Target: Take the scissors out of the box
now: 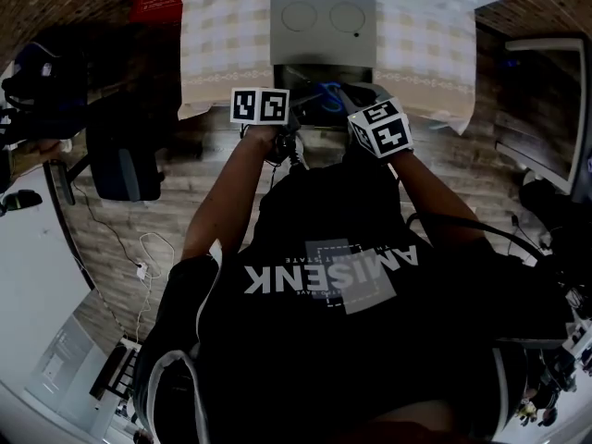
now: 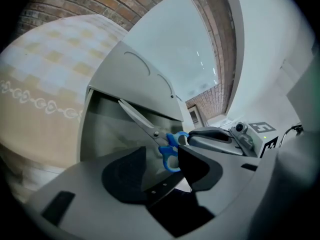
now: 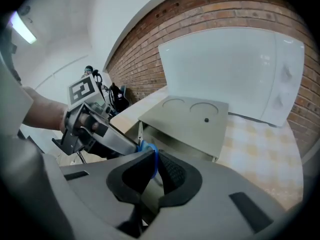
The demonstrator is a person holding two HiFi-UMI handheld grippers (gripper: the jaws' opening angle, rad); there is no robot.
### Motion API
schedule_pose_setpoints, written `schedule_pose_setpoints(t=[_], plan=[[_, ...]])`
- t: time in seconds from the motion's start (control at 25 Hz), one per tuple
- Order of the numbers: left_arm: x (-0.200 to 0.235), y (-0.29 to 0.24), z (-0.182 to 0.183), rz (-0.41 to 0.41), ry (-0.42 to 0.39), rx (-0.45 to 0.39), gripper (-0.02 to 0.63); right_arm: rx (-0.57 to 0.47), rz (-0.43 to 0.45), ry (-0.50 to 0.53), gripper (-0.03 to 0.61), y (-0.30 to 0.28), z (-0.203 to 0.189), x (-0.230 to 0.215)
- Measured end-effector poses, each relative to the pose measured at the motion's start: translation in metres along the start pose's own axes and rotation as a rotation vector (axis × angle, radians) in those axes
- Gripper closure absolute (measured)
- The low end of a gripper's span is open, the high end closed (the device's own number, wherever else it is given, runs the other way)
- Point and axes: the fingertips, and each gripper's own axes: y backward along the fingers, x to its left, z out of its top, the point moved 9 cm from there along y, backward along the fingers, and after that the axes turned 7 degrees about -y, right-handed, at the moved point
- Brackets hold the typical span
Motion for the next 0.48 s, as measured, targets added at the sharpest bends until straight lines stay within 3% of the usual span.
schedule_pose_setpoints(t=[0.12, 0.2, 0.48], plan=[[-0.002, 0.004, 0.004, -0.073, 0.010, -0.059, 0.425, -0.037, 0.026, -0.002, 0.522, 0.005, 0.008, 0.003], [-0.005, 0.010, 0.008, -0.111, 0.007, -0.110, 0.498, -0.064, 0.033, 0.000, 0.522, 0.008, 0.014, 0.005], [-0.017, 0.036, 0.023, -0.215, -0.030, -0.253, 0.532, -0.165, 0.045, 0.041, 0.522, 0.031, 0.036, 0.013]])
